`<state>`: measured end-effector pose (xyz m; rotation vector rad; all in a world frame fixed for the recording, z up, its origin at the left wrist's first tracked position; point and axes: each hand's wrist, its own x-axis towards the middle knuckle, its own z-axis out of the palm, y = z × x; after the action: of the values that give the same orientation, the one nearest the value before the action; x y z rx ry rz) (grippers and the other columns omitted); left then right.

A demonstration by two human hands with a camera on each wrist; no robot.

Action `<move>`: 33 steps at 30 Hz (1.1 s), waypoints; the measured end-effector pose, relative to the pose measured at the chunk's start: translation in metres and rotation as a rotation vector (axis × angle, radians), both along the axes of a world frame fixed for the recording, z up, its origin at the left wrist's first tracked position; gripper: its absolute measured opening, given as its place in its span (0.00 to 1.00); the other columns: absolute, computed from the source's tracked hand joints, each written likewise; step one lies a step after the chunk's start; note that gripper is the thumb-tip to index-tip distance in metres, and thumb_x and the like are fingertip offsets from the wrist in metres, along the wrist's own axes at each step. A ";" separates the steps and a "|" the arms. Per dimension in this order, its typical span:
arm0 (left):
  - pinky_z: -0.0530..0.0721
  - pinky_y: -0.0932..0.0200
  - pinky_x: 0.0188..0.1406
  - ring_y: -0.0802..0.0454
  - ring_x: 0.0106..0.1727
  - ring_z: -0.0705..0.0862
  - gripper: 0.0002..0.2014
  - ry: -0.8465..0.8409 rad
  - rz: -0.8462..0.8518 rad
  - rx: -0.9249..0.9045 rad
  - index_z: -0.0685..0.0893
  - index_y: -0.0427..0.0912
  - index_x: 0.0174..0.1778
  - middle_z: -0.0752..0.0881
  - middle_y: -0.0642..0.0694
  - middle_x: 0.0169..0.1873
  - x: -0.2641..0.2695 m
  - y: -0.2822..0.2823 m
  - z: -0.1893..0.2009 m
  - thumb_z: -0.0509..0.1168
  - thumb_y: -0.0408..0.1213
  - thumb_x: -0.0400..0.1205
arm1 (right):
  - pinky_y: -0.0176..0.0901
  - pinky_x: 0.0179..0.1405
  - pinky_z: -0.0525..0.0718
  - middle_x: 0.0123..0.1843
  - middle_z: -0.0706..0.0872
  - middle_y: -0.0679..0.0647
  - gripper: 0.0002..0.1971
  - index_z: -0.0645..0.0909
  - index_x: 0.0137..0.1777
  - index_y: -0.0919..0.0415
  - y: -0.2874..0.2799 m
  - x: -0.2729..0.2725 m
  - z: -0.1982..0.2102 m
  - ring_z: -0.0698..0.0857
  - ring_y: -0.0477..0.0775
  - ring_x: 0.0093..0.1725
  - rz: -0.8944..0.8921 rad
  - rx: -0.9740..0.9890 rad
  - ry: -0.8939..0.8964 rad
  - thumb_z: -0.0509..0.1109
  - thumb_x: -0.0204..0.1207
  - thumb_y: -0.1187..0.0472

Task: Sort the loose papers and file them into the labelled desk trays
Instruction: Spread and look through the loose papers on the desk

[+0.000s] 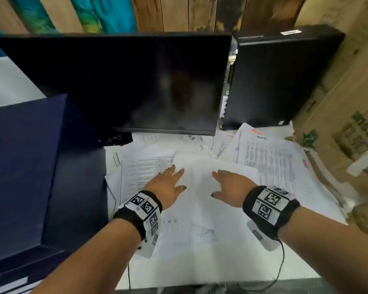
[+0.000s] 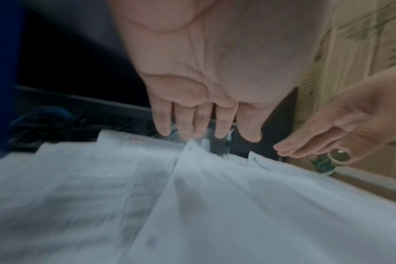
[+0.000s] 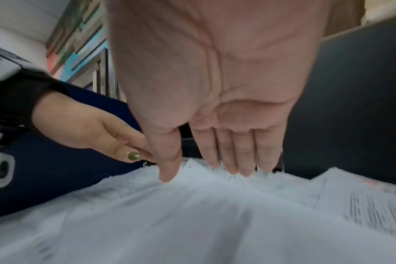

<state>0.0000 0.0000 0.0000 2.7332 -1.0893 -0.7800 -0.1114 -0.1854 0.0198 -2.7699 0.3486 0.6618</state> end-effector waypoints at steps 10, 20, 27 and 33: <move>0.71 0.62 0.67 0.49 0.67 0.72 0.24 0.135 0.660 -0.416 0.71 0.47 0.69 0.68 0.47 0.65 -0.035 0.040 -0.066 0.69 0.44 0.78 | 0.69 0.78 0.51 0.83 0.36 0.65 0.64 0.36 0.83 0.56 0.042 -0.024 -0.062 0.39 0.65 0.83 0.089 -0.090 0.150 0.74 0.59 0.31; 0.71 0.69 0.16 0.53 0.30 0.78 0.11 0.575 0.896 -0.589 0.80 0.38 0.59 0.83 0.45 0.40 -0.032 0.025 -0.049 0.65 0.34 0.81 | 0.72 0.76 0.48 0.82 0.33 0.66 0.58 0.32 0.82 0.50 0.037 -0.024 -0.067 0.37 0.67 0.82 0.151 -0.121 0.163 0.73 0.67 0.42; 0.74 0.60 0.21 0.48 0.24 0.78 0.16 0.780 0.909 -1.008 0.80 0.39 0.58 0.86 0.38 0.32 -0.011 0.023 -0.017 0.57 0.47 0.85 | 0.47 0.64 0.79 0.68 0.80 0.55 0.31 0.71 0.74 0.51 0.020 -0.002 -0.010 0.81 0.57 0.64 -0.077 0.071 -0.232 0.56 0.73 0.75; 0.67 0.58 0.71 0.52 0.72 0.72 0.13 0.295 0.620 -0.515 0.81 0.55 0.64 0.77 0.52 0.69 -0.006 0.045 -0.037 0.61 0.46 0.84 | 0.42 0.39 0.78 0.38 0.80 0.52 0.13 0.78 0.59 0.59 -0.012 0.024 0.053 0.79 0.55 0.37 -0.285 0.003 -0.489 0.58 0.79 0.71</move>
<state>-0.0059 0.0449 -0.0368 2.2153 -0.2851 -0.6519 -0.0877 -0.1970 0.0723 -2.6837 0.6094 -0.0847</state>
